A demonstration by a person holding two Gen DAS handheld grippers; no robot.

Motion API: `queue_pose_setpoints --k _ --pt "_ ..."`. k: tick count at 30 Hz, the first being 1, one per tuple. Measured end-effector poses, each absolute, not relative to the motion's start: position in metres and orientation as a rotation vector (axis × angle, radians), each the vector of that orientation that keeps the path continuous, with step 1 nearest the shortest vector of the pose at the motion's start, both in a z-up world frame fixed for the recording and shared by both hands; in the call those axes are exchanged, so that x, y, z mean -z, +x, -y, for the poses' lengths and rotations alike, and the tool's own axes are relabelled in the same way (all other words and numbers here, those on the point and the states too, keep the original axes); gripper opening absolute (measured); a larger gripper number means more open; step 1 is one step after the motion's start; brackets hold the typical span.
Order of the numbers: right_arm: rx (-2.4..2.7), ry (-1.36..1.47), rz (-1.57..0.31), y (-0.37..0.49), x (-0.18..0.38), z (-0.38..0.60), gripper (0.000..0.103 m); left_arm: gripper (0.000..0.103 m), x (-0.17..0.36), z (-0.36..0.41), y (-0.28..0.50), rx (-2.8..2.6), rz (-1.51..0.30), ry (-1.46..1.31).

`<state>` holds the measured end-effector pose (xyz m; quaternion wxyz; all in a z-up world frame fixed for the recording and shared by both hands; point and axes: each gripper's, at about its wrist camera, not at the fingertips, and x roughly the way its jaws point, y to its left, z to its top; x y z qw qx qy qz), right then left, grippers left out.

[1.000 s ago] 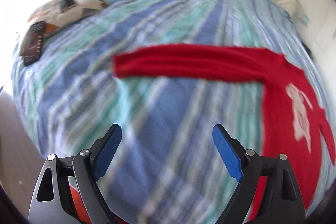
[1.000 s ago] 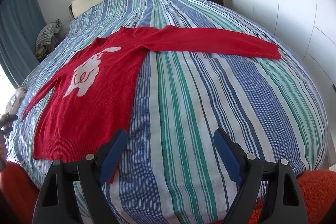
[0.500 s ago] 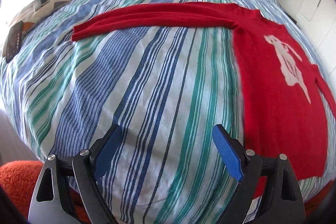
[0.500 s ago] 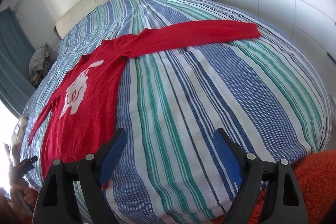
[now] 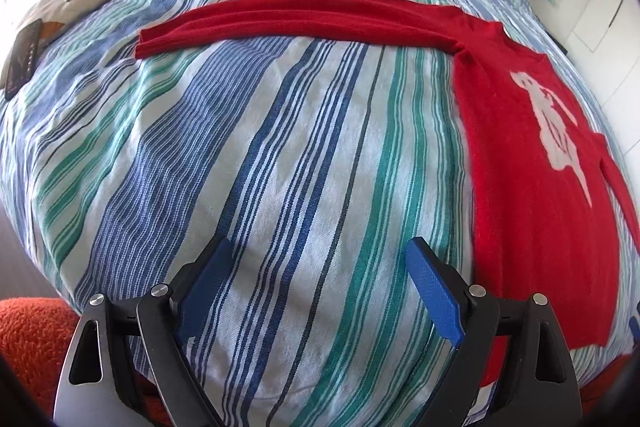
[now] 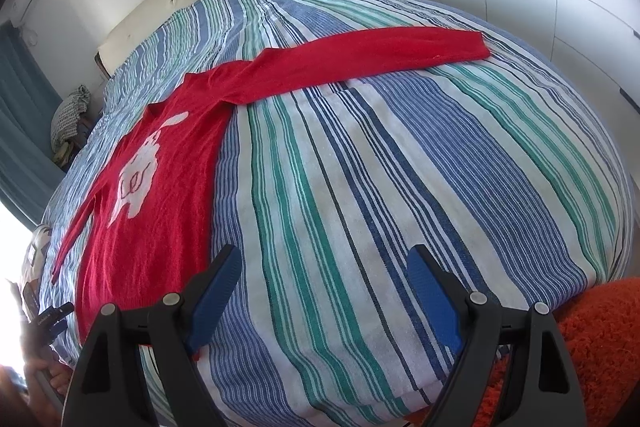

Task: Fold small clothes

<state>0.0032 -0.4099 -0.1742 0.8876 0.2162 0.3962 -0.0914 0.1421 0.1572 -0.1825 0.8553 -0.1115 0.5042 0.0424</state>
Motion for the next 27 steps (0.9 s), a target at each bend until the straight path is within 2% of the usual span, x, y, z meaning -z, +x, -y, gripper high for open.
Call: queue_pose_setpoints --k 13,21,24,27 --pt "0.183 0.434 -0.827 0.004 0.174 0.406 0.084 0.09 0.167 -0.17 0.144 -0.081 -1.009 -0.302" --pt "0.173 0.391 -0.852 0.01 0.176 0.397 0.084 0.091 0.103 -0.231 0.256 -0.176 -0.841 -0.359" --pt "0.172 0.372 -0.851 0.01 0.174 0.393 0.084 0.091 0.127 -0.256 0.284 -0.276 -0.878 -0.324" --pt "0.17 0.361 -0.859 0.01 0.175 0.39 0.084 0.09 0.185 -0.29 0.292 -0.458 -1.067 -0.206"
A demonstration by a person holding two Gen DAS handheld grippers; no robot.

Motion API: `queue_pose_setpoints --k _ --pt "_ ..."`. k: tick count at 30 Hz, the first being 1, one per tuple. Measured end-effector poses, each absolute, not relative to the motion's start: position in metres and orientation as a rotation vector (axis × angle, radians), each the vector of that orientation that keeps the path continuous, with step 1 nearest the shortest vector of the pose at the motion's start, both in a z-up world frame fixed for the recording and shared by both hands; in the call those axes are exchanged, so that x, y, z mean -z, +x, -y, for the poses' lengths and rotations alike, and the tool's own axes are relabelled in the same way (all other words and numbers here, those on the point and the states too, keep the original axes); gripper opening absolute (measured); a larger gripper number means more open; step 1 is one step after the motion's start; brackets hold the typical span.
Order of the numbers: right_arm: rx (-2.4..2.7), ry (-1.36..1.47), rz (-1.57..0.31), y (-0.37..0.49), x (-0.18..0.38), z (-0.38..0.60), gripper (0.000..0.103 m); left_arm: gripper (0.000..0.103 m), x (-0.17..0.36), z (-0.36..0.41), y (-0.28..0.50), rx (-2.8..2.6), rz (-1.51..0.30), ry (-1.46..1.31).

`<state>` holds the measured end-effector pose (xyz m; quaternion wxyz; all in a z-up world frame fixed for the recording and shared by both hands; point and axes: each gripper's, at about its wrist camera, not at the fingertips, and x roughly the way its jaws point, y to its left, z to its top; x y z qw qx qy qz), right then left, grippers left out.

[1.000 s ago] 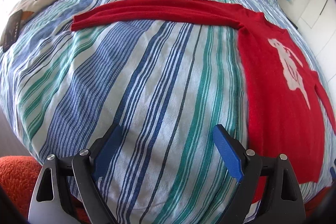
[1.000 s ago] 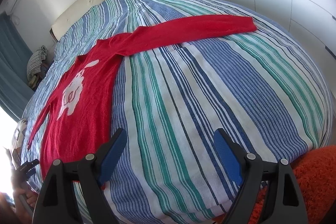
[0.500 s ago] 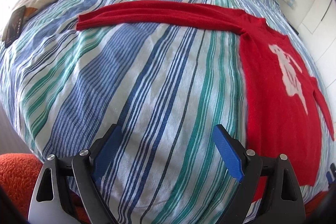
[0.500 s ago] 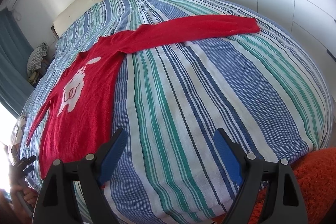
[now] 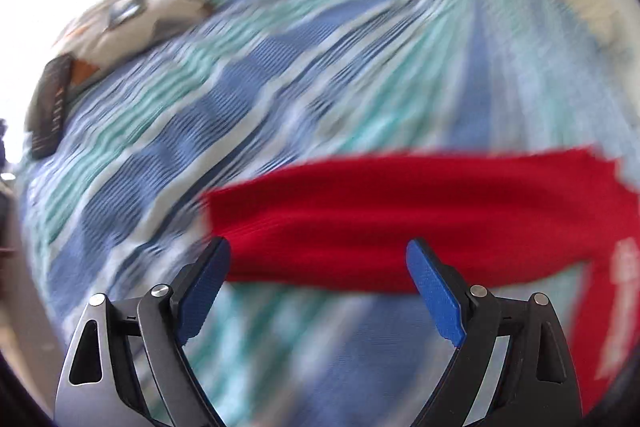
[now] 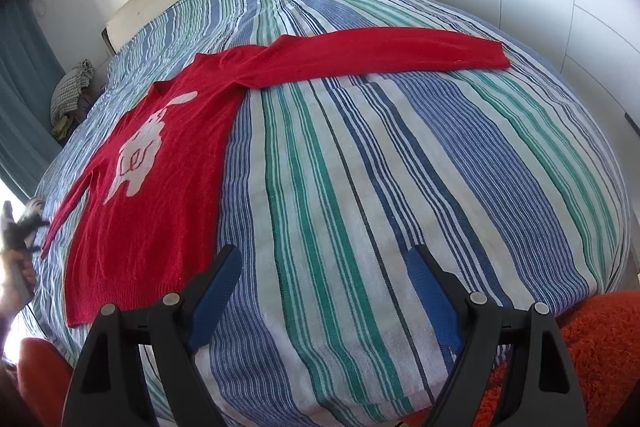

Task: Fold small clothes

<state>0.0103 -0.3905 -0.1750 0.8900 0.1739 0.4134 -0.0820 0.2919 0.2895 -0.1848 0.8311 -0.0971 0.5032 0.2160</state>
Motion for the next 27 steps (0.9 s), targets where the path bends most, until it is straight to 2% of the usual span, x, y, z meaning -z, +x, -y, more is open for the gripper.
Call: queue_pose_setpoints --k 1,3,8,12,18,20,23,24,27 --pt "0.168 0.358 -0.863 0.011 0.176 0.39 0.084 0.091 0.197 -0.303 0.285 -0.508 -1.095 -0.19" --pt "0.161 0.353 -0.867 0.011 0.176 0.389 0.084 0.101 0.197 -0.329 0.259 -0.547 -1.039 -0.283" --pt "0.147 0.358 -0.867 0.017 0.178 0.388 0.084 0.099 0.186 -0.351 0.207 -0.579 -1.01 -0.373" --pt "0.137 0.374 -0.877 0.02 0.182 0.385 0.084 0.1 0.156 -0.298 0.198 -0.346 -0.925 -0.345" --pt "0.152 0.362 -0.858 0.015 0.178 0.385 0.084 0.1 0.133 -0.181 0.237 -0.016 -0.835 -0.158" --pt "0.163 0.371 -0.853 0.013 0.177 0.389 0.084 0.103 0.145 -0.168 0.255 -0.04 -0.845 -0.106" --pt "0.175 0.389 -0.847 0.01 0.177 0.394 0.084 0.103 0.209 -0.168 0.29 -0.153 -1.03 0.029" --pt "0.176 0.394 -0.845 0.009 0.177 0.395 0.084 0.103 0.222 -0.175 0.286 -0.085 -0.948 -0.01" --pt "0.176 0.411 -0.842 0.009 0.177 0.399 0.084 0.103 0.211 -0.194 0.271 -0.039 -0.875 -0.136"
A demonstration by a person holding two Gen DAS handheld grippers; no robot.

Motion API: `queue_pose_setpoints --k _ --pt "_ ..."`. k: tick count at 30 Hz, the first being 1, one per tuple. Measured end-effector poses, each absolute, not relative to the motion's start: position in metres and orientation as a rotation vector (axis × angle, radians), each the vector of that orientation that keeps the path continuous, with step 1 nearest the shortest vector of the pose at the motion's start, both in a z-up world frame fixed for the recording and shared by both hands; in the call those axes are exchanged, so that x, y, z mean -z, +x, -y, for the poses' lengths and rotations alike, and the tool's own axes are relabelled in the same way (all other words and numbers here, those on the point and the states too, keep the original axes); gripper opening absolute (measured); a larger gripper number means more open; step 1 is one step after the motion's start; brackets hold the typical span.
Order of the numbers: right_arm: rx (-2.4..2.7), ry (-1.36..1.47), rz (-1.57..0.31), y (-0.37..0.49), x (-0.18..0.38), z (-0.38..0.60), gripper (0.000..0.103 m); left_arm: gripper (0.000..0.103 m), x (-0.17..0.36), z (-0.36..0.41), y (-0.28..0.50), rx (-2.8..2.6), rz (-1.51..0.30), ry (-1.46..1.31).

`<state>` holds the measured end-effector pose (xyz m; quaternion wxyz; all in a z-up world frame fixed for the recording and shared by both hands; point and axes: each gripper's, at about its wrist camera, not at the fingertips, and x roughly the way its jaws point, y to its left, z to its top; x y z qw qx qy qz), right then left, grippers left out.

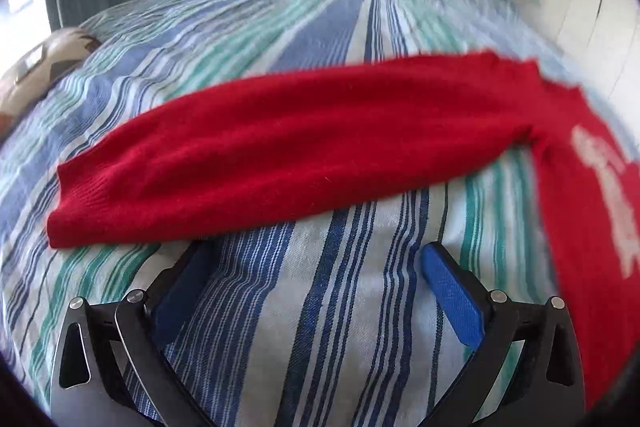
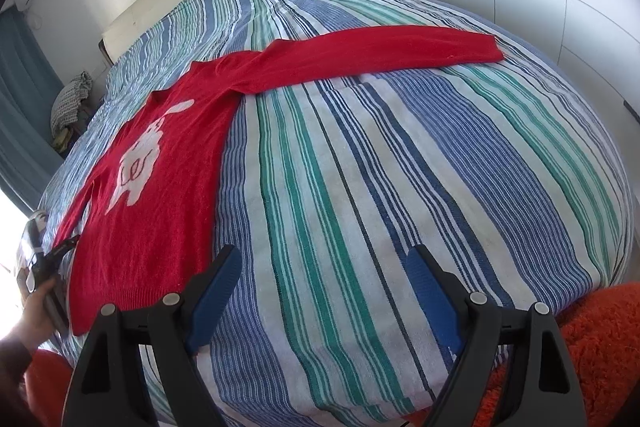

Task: Fold small clothes

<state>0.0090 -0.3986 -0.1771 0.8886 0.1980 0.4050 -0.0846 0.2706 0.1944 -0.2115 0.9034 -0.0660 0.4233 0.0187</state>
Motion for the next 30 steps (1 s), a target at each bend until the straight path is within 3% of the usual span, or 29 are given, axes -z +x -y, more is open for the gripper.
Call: queue_pose_setpoints --k 30 --pt "0.167 0.459 -0.845 0.01 0.182 0.405 0.084 0.103 0.213 -0.185 0.273 -0.075 -0.902 -0.068"
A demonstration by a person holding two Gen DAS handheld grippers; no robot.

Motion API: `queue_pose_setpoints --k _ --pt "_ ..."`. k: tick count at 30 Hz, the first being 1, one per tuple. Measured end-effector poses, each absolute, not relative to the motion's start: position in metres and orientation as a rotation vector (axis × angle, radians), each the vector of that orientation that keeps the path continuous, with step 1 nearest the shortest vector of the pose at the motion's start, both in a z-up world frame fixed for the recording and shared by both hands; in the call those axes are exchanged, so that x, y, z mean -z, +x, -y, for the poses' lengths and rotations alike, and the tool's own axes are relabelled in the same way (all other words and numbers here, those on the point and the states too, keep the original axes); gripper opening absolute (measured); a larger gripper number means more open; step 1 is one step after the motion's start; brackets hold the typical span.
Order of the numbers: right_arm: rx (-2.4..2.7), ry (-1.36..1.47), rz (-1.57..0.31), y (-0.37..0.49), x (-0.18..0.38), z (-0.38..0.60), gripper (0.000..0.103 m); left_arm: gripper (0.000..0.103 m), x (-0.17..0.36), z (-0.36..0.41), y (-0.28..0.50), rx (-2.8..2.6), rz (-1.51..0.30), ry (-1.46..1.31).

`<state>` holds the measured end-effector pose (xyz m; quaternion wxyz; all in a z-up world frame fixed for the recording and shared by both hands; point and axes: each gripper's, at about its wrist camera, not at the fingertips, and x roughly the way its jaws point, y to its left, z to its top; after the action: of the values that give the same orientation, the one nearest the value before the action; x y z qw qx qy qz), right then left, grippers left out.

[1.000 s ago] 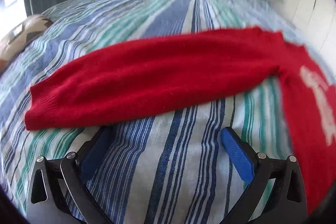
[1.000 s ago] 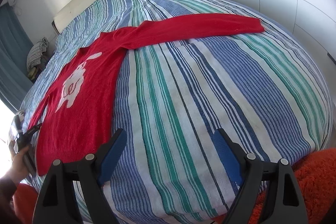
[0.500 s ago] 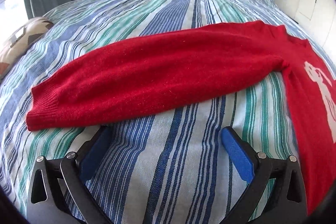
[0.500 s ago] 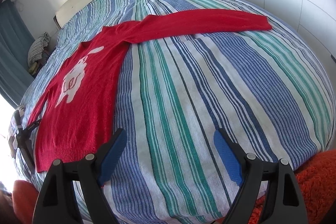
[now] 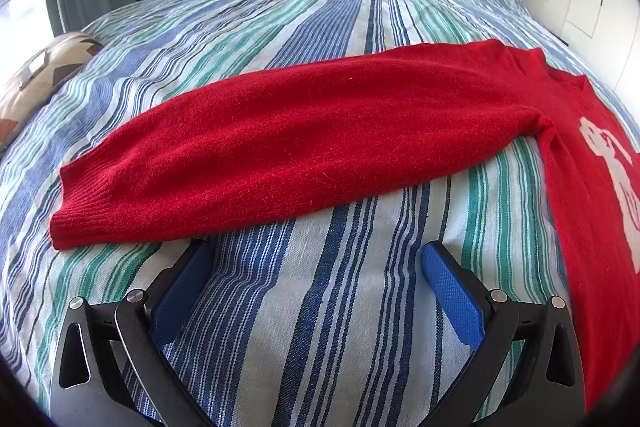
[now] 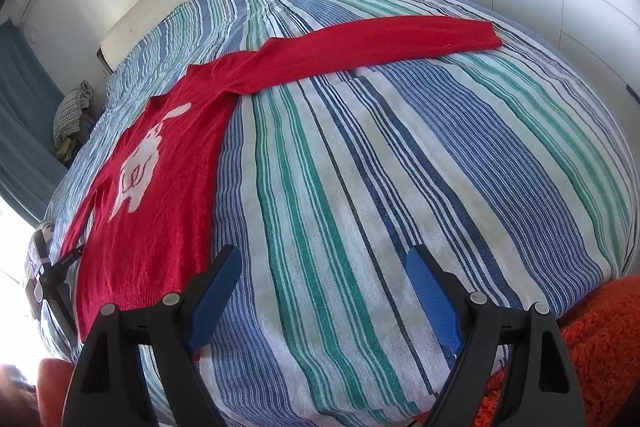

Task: Fold small clothes

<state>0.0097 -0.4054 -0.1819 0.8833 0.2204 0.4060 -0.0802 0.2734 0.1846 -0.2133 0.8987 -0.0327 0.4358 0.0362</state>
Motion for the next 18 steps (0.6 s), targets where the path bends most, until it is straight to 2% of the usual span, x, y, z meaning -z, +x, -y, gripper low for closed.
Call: queue_pose_setpoints --k 18 --pt "0.166 0.435 -0.854 0.0121 0.183 0.4007 0.084 0.103 0.2134 -0.1827 0.2735 -0.075 -0.902 -0.068"
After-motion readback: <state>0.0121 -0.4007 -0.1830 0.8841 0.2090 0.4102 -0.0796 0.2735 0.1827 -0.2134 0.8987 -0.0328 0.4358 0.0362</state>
